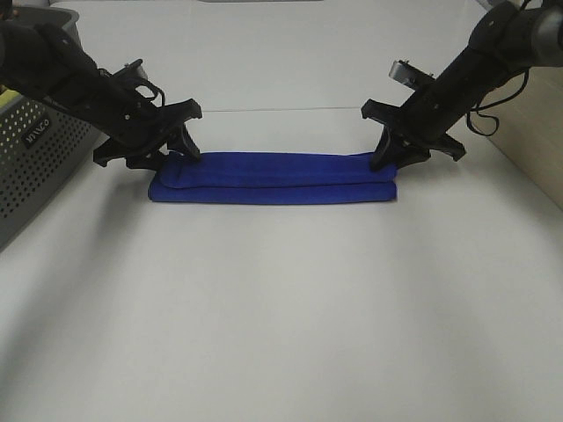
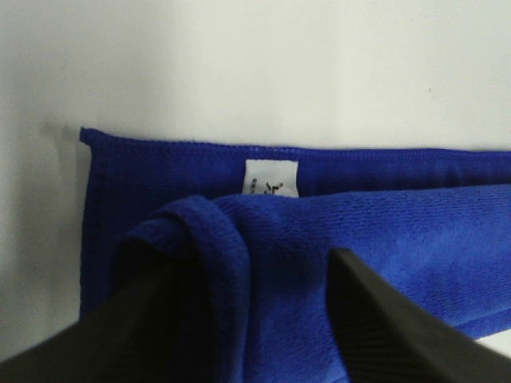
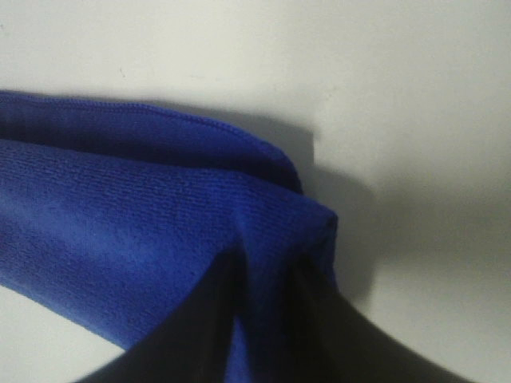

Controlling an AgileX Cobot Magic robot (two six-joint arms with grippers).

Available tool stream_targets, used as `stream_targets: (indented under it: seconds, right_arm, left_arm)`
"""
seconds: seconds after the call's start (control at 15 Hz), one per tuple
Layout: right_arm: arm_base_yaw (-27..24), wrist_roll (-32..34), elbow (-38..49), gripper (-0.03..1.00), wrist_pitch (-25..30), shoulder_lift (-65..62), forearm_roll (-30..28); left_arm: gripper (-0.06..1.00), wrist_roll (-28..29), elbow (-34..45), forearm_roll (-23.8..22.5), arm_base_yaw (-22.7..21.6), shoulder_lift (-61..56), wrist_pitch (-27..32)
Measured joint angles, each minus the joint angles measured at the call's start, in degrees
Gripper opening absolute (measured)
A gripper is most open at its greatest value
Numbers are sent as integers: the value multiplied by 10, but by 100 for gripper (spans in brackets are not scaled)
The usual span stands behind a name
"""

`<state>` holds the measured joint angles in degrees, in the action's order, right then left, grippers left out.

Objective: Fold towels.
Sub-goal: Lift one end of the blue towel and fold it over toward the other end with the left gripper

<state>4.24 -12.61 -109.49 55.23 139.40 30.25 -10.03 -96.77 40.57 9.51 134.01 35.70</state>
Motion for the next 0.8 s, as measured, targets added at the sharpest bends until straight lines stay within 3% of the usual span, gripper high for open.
stream_targets:
  seconds: [0.13,0.27,0.47,0.6,0.8]
  right_arm:
    - [0,0,0,66,4,-4,2]
    - [0,0,-5,77,13,-15,2]
    - [0,0,-6,81,41,-44,-11]
    - [0,0,-6,82,55,-49,-30]
    - [0,0,-6,82,56,-49,-32]
  left_arm:
    - [73,0,-11,0,0,0,1]
    - [75,0,-23,-10,0,0,7]
    - [76,3,-40,-62,0,0,33]
    - [76,41,-42,-124,0,0,52]
    - [76,58,-42,-159,0,0,61]
